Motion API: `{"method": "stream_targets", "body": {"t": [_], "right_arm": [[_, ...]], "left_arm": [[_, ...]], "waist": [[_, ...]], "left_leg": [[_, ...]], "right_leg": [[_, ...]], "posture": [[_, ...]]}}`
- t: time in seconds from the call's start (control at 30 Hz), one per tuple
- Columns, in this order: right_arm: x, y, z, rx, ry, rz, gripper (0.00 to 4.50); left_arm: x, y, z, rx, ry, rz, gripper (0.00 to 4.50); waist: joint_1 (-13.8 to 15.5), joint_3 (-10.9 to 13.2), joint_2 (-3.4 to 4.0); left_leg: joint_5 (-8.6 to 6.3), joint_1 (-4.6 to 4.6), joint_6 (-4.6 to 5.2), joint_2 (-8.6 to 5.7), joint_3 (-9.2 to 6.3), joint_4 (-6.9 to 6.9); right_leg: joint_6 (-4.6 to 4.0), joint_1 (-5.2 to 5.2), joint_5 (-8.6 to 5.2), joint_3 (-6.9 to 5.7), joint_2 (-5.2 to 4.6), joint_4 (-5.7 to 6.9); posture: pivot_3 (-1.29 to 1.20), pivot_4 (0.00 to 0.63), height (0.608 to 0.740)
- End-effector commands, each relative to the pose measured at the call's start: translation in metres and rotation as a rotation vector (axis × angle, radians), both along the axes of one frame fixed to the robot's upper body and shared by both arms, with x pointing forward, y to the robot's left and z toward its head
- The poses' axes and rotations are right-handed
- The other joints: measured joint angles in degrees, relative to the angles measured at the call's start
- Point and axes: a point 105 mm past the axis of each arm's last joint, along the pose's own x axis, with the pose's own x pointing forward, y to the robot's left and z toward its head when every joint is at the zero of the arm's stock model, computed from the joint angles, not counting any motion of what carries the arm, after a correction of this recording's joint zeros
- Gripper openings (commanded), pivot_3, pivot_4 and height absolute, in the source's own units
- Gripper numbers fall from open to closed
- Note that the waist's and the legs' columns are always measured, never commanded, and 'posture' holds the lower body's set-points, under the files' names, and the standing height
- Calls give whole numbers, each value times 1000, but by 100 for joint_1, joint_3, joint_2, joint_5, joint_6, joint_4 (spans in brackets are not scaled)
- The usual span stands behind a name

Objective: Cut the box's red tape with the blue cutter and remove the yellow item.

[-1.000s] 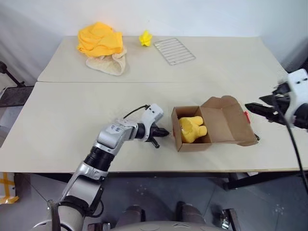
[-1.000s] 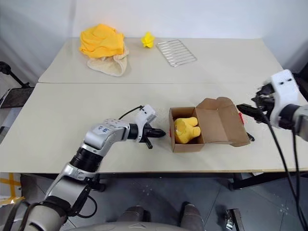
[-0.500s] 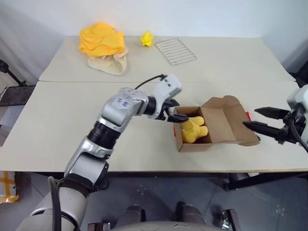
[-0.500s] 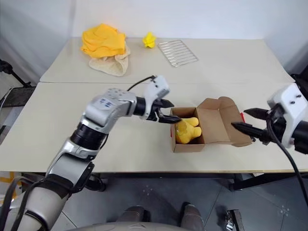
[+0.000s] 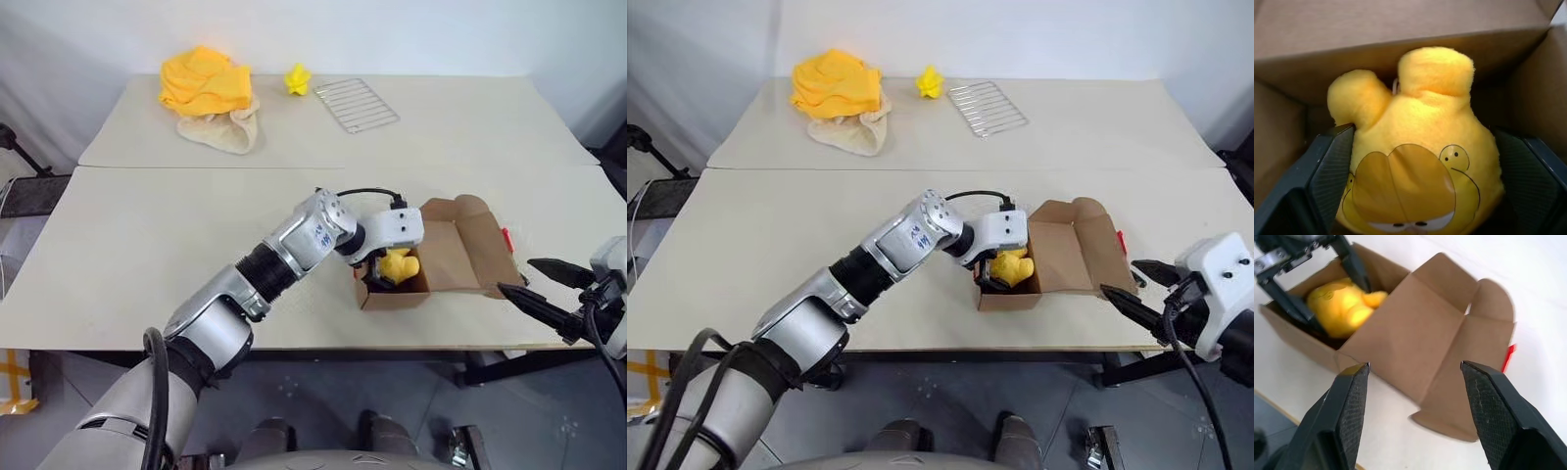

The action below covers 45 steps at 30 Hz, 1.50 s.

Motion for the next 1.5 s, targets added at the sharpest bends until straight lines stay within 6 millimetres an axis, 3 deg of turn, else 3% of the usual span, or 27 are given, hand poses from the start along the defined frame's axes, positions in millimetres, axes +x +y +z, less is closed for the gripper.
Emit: {"method": "stream_targets", "body": {"t": [0.03,0.27,0.37,0.53,0.77,0.97,1.03,1.1,1.17,1.27,1.33,1.5], "right_arm": [[-5,-1,11,6,-69,-24,3073],[-16,-3,22,68,-186,41,3073],[-23,-10,16,18,-155,94,3073],[-17,-22,21,-22,-188,94,3073],[-2,-25,25,-31,-205,128,3073],[14,-26,36,-54,-219,187,3073],[20,-27,38,-62,-215,206,3073],[30,-26,41,-80,-202,238,3073],[38,-27,44,-90,-196,256,3073],[46,-26,45,-97,-179,287,3073],[54,-24,46,-102,-171,313,3073],[70,-20,48,-113,-166,355,3073]], "left_arm": [[-1,0,-6,30,-6,-32,3866],[5,-6,9,-23,-26,-9,1802],[13,-4,24,-53,-56,16,963],[23,-4,51,-127,-105,72,117],[32,-2,106,-333,-149,202,112],[43,17,140,-564,-160,402,112],[53,33,147,-618,-178,530,112],[84,95,134,-534,-284,890,112],[92,137,116,-426,-352,1074,112],[89,170,96,-369,-339,1227,112],[83,188,83,-314,-338,1300,822],[68,209,65,-248,-297,1361,2392]], "waist": [[-1,0,0],[18,0,0],[23,1,-1],[-18,1,-1],[-19,2,-2],[-22,2,-2],[-13,2,-2],[-44,2,-2],[-112,-1,3],[-184,-1,3],[-180,3,-4],[-68,11,-15]], "left_leg": [[0,-1,1,0,-1,0],[-4,-1,11,-1,2,1],[-5,-1,14,-2,3,1],[-13,4,30,-3,19,3],[-13,2,31,-3,19,2],[-13,2,30,-2,23,4],[-13,2,30,-2,23,5],[-13,5,29,-2,24,5],[-13,13,29,-3,35,0],[-8,32,21,0,40,-16],[-8,23,20,0,40,-8],[-9,-4,17,-4,24,16]], "right_leg": [[0,0,0,0,0,0],[0,0,0,3,0,1],[1,0,1,3,0,1],[4,-2,2,18,0,0],[6,-4,3,17,0,-1],[11,-5,6,20,0,-2],[12,-4,6,20,0,-2],[14,-3,7,22,0,-2],[16,-4,8,33,0,-1],[15,-3,8,37,1,5],[16,-5,8,36,1,4],[22,-9,11,31,0,1]], "posture": [[0,150,740],[0,150,740],[0,150,740],[0,150,740],[0,150,740],[0,150,740],[0,150,740],[0,150,740],[0,150,740],[0,150,740],[0,150,740],[0,150,740]]}}
